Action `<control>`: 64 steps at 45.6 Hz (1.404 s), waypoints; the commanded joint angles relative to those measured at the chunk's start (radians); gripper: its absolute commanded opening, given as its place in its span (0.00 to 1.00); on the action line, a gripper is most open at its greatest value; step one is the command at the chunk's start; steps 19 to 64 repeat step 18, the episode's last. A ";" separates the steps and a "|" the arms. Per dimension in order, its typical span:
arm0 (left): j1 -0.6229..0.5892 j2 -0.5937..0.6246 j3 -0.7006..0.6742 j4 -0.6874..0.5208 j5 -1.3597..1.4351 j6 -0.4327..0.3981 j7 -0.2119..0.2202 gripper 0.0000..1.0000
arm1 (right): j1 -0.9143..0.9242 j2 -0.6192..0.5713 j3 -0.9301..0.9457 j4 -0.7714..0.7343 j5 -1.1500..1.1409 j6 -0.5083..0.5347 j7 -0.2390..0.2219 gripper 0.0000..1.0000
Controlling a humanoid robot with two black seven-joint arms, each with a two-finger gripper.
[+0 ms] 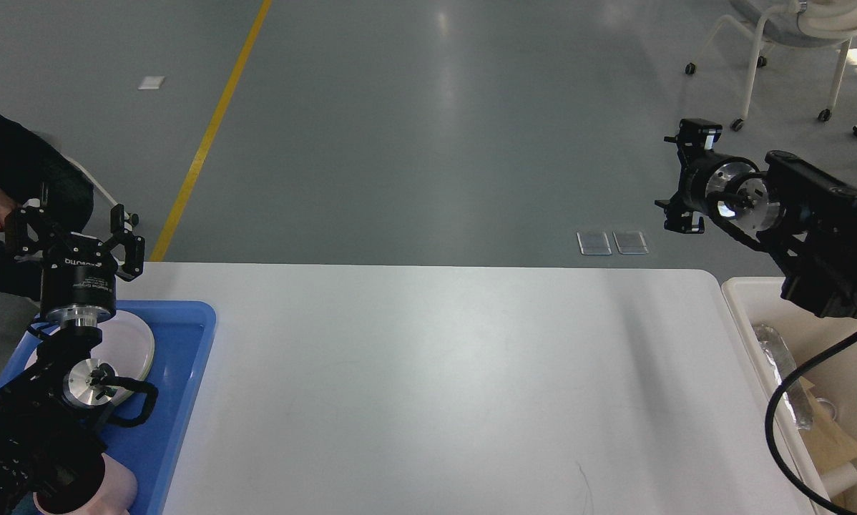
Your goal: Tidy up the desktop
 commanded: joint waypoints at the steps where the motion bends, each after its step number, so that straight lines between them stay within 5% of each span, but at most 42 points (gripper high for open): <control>1: 0.000 0.000 0.000 0.000 0.000 0.000 -0.001 0.97 | -0.044 0.069 0.156 -0.001 -0.001 -0.002 0.003 1.00; 8: 0.000 0.000 0.000 0.000 0.000 0.000 -0.001 0.97 | -0.064 0.101 0.264 -0.003 -0.001 -0.002 0.058 1.00; 18: 0.000 0.000 0.000 0.000 0.000 0.000 0.001 0.97 | -0.113 0.170 0.327 -0.001 -0.001 -0.002 0.234 1.00; 64: 0.000 0.000 0.000 0.000 0.000 0.000 0.001 0.97 | -0.113 0.170 0.327 -0.001 -0.001 -0.002 0.234 1.00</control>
